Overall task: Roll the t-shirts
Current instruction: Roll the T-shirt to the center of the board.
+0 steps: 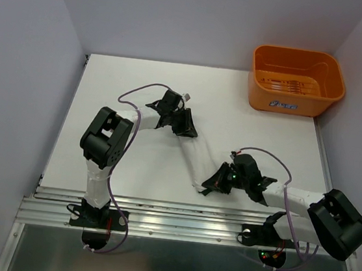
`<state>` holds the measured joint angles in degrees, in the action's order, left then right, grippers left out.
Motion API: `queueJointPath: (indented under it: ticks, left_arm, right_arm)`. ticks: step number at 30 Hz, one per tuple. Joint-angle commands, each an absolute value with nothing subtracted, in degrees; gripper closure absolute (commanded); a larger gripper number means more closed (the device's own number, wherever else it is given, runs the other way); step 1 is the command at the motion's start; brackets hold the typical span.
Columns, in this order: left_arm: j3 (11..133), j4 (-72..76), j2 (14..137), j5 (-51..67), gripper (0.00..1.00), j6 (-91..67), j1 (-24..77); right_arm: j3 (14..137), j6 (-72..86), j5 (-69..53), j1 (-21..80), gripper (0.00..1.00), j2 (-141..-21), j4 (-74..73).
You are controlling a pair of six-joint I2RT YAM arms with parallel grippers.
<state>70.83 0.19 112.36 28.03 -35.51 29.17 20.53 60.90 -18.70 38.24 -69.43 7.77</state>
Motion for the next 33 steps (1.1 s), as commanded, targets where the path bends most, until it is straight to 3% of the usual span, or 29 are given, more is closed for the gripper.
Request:
queueJointPath:
  ticks: [1, 12, 17, 25, 27, 29, 31, 32, 33]
  left_arm:
    - [69.4, -4.1, 111.3, 24.3, 0.64, -33.3, 29.0]
    - [70.6, -7.5, 109.3, 19.4, 0.64, -31.3, 25.7]
    - [72.6, -9.9, 108.0, 18.6, 0.64, -29.1, 23.2]
    - [75.4, -17.3, 99.9, 12.9, 0.64, -24.5, 28.7]
    - [74.5, -17.8, 97.7, 13.0, 0.68, -24.3, 29.8]
    - [72.6, -17.3, 95.8, 14.6, 0.82, -24.0, 31.3]
    - [70.3, -16.2, 95.3, 17.7, 0.89, -23.4, 33.2]
    - [70.0, -16.1, 95.5, 18.1, 1.00, -23.3, 34.0]
    - [69.7, -16.1, 96.0, 18.7, 1.00, -23.2, 34.7]
  right_arm:
    - [12.0, 68.1, -16.4, 38.4, 0.99, -71.9, 17.6]
    - [18.0, 66.4, -2.9, 38.4, 0.99, -67.8, -8.4]
    - [18.7, 64.8, -2.3, 38.4, 0.99, -66.9, -10.3]
    - [24.8, 57.8, -2.8, 38.4, 0.99, -70.4, -13.1]
    - [26.7, 55.7, -2.6, 38.4, 0.99, -70.9, -13.7]
    - [27.9, 54.1, -3.2, 38.4, 0.99, -71.6, -13.8]
    - [28.6, 52.5, -3.4, 38.4, 0.99, -72.0, -13.9]
    - [29.0, 52.0, -3.3, 38.4, 0.99, -72.1, -14.4]
    - [29.3, 51.3, -3.3, 38.4, 0.99, -72.2, -14.4]
